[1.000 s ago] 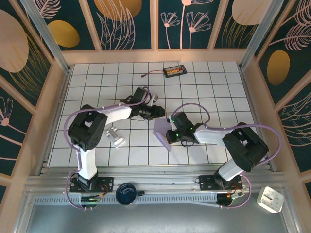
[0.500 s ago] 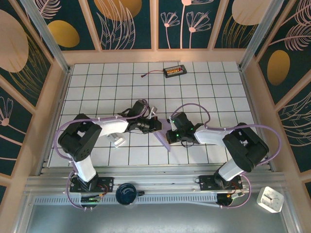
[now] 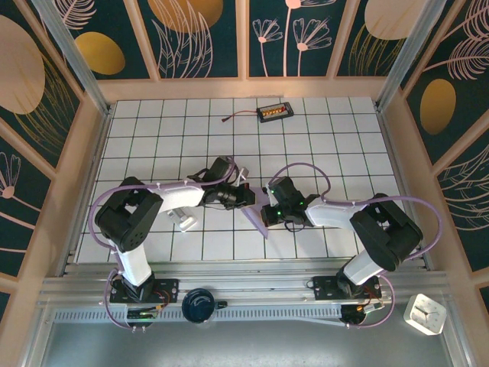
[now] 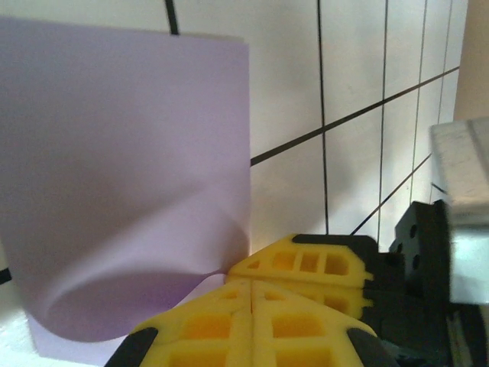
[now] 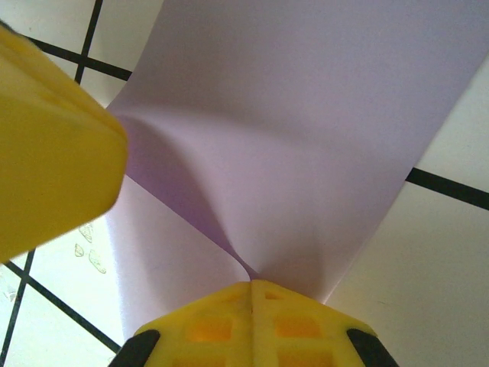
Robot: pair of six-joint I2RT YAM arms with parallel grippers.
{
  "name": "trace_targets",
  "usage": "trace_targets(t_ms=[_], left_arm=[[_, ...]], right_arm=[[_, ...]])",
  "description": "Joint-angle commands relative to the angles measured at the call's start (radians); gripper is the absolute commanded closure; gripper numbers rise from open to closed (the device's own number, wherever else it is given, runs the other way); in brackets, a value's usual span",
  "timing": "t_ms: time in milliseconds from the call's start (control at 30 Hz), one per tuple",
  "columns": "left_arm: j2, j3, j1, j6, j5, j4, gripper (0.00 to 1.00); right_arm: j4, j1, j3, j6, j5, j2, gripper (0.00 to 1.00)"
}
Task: Fold a paper plane with a square sheet of paper (pick it up from the middle)
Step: Third fold the triangle at the center of the table.
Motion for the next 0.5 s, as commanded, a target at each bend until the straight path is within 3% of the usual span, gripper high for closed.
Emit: trace_targets(t_ms=[0, 467], left_arm=[[0.015, 0.045, -0.003, 0.044, -0.021, -0.057, 0.97], [0.209, 0.248, 0.014, 0.131, -0.043, -0.156, 1.0]], right_arm=[[-0.065, 0.014, 0.007, 0.001, 0.004, 0.004, 1.0], [-0.063, 0.014, 0.017, -0.003, -0.003, -0.001, 1.0]])
